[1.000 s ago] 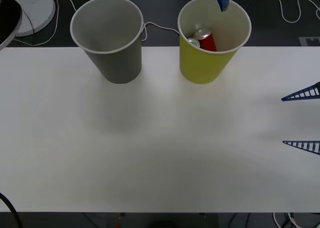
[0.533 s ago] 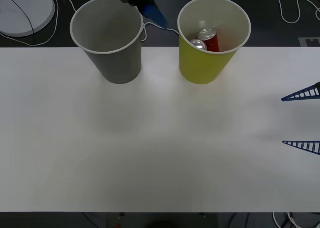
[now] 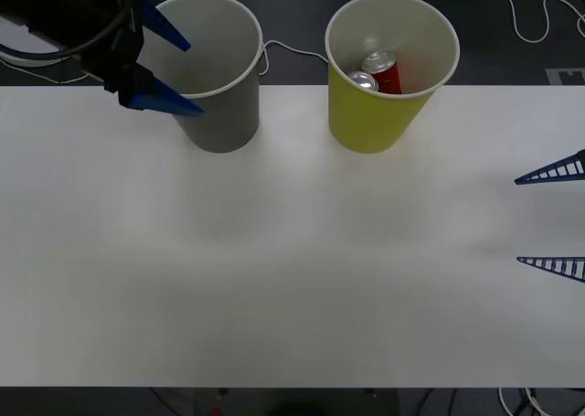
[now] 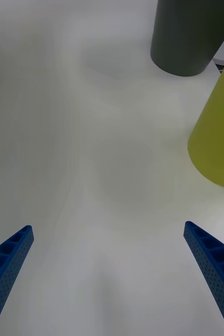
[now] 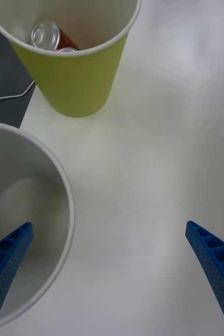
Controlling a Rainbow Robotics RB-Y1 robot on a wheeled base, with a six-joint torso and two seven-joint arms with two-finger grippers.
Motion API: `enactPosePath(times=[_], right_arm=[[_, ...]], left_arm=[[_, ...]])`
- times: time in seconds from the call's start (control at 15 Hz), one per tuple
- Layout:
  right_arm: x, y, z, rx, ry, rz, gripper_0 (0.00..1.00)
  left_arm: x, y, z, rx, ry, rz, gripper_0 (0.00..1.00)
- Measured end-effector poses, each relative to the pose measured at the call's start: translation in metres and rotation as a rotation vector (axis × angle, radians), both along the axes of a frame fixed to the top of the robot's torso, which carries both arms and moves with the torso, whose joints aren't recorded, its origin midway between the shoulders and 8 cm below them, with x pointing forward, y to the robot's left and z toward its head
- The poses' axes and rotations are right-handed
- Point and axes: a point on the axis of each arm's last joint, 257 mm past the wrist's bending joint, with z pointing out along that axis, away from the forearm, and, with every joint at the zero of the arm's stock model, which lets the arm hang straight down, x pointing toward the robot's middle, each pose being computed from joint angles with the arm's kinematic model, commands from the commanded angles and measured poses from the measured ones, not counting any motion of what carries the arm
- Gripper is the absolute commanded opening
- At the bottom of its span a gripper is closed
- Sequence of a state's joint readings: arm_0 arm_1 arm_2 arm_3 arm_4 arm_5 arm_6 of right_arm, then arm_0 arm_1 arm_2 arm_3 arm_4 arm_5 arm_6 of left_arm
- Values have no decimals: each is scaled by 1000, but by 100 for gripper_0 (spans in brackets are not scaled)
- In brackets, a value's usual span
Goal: Put the can into the green bin and the plastic bottle into the gray bin
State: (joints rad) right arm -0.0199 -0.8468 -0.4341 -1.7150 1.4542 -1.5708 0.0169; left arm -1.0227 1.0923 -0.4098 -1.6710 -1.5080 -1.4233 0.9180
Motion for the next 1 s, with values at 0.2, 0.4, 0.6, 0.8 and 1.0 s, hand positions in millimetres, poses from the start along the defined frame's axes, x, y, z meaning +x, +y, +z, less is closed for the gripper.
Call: enactPosePath(times=[0.2, 0.4, 0.6, 0.8, 1.0], right_arm=[[0, 0, 0, 0, 0, 0, 100], [0, 0, 0, 0, 0, 0, 100], [0, 0, 0, 0, 0, 0, 100], [0, 0, 0, 0, 0, 0, 100], [0, 0, 0, 0, 0, 0, 100]], left_arm=[[-15, 34, -22, -51, 1, -31, 100], [-34, 63, -43, -42, -15, -69, 100], [-50, 80, -61, -26, -47, -105, 100], [-64, 96, -76, -21, -73, -154, 100], [-76, 110, -91, -15, -93, -199, 100]])
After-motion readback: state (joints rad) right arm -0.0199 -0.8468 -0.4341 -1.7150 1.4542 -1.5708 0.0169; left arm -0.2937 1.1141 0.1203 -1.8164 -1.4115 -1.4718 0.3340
